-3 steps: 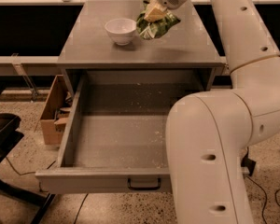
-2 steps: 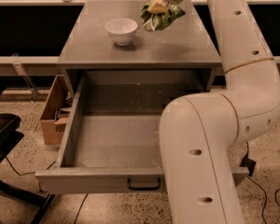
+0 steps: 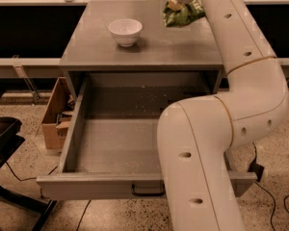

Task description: Pick green jalapeno chip bag from top drawer and place on counter

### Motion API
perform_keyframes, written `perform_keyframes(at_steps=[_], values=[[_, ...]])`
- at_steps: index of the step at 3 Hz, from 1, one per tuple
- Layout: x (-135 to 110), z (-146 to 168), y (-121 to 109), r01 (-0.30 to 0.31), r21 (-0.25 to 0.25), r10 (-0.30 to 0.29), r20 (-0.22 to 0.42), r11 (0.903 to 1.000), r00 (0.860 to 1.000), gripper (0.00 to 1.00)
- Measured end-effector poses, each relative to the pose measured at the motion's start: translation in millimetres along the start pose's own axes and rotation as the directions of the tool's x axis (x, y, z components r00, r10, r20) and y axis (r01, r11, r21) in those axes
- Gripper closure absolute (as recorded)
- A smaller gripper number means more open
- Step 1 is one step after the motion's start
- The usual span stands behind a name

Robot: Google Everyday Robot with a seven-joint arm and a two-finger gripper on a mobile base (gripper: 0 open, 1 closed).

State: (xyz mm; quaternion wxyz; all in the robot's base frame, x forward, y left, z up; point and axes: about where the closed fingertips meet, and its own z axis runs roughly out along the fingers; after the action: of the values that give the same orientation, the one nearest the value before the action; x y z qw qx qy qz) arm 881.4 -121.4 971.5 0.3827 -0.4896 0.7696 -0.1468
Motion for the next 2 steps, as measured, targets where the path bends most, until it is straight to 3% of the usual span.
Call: perform_keyframes(at_steps=[1, 2], values=[[34.5, 6.4, -12.6, -0.108, 0.076, 0.118, -0.135, 0.9912, 0.984, 1.0], [53.4, 18.3, -15.4, -0.176, 0.123, 0.197, -0.188, 0.9766, 0.962, 0.83]])
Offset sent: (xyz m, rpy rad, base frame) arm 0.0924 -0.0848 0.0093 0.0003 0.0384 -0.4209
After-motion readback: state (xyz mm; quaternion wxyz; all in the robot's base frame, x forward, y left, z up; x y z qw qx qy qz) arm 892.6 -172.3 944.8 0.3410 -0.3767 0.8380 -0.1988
